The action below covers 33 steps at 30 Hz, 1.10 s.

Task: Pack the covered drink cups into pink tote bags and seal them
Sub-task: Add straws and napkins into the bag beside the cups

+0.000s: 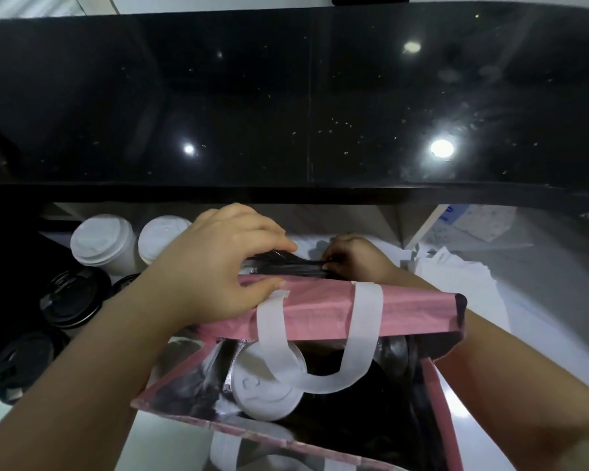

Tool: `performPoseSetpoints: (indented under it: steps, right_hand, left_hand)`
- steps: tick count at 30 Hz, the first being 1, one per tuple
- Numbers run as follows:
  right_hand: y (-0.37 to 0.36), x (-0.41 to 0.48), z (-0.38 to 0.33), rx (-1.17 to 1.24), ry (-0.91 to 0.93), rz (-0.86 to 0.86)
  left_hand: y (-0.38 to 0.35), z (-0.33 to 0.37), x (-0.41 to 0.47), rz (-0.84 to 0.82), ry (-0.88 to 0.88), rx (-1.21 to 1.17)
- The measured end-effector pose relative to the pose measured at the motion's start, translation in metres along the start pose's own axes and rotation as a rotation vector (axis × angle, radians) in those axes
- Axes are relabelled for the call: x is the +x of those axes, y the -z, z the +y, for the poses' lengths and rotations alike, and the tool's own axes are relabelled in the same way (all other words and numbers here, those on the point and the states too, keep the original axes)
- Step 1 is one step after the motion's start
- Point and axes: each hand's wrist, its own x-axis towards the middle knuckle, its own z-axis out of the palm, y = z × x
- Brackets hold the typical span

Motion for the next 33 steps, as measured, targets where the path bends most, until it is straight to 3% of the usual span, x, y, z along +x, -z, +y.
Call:
performPoseSetpoints:
  steps: [15,24,28,33]
  right_hand:
    - [0.037,-0.054,-0.021,-0.306,-0.077,0.086]
    - [0.075,-0.098,-0.065,-0.614,0.042,0.234]
    - [0.100,-0.126,-0.089,-0.721,-0.034,0.232]
    - [0.124,-0.151,-0.116,-0.707,-0.157,0.415]
  left_hand:
    - [0.011,0.014,-0.027,0.136,0.020,0.017]
    - [0.019,0.019,-0.034,0.149,-0.010,0.069]
    - [0.019,0.023,-0.034,0.147,-0.015,0.117]
    - [0.025,0.032,-0.035,0.182,-0.026,0.119]
